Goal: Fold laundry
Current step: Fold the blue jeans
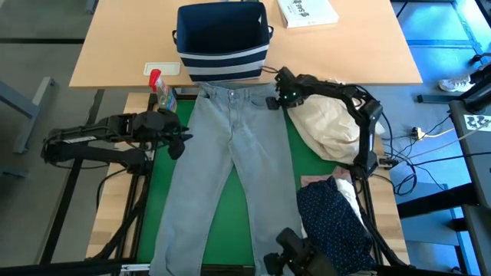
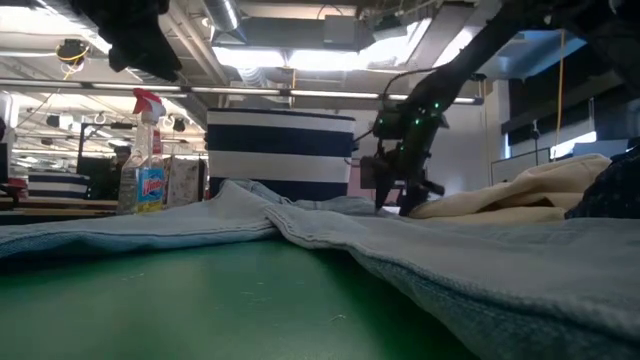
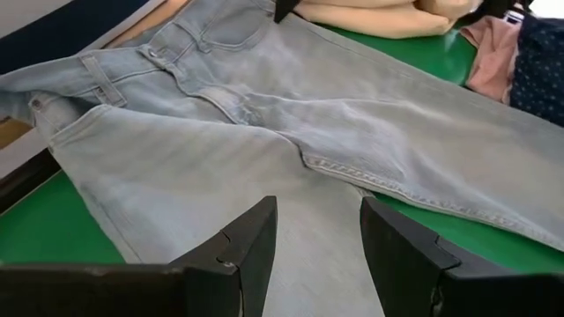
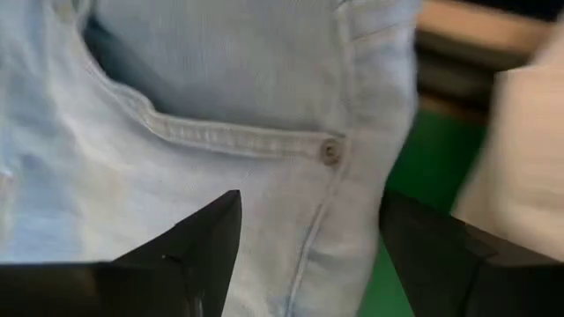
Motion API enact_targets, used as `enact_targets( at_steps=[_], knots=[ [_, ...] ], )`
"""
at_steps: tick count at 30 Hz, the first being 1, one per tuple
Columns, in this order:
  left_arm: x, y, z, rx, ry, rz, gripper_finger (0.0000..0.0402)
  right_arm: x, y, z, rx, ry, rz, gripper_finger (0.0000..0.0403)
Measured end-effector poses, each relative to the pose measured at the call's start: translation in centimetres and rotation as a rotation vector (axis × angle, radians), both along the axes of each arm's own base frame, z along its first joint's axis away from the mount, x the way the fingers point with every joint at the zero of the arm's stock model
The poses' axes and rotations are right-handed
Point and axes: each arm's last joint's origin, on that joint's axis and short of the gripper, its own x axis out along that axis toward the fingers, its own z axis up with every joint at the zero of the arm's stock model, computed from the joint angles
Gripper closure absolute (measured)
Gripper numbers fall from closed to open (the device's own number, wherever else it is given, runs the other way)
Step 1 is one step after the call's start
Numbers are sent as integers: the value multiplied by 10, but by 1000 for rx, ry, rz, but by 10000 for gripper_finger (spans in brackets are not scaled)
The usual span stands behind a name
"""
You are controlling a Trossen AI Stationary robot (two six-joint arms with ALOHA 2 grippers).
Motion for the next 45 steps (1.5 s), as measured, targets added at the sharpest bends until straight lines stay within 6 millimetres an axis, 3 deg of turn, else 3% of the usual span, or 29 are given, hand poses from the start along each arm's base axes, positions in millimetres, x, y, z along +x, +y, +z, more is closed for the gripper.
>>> enact_targets(
  at_steps=[5, 8, 15, 19, 27, 31, 38, 45],
  knots=[
    [0, 3, 0, -2, -4, 24, 244, 3, -1, -15, 31, 20, 20, 142],
    [-1, 3, 0, 1, -4, 30, 244, 5, 4, -15, 31, 27, 61, 169],
    [0, 4, 1, 20, -9, 52, 244, 3, 8, -11, 66, 19, 113, 304],
    [0, 4, 1, 20, -10, 52, 244, 3, 15, 11, 52, -42, 137, 384],
    [0, 4, 1, 22, -8, 50, 244, 13, 40, 56, 114, -243, 136, 379],
    [0, 4, 1, 22, -7, 49, 244, 37, 61, 67, 131, -367, 155, 391],
    [0, 4, 1, 58, 14, 18, 244, 82, 91, 84, 131, -625, 127, 373],
    [0, 4, 1, 98, 38, -17, 244, 126, 122, 79, 134, -847, 50, 384]
  ],
)
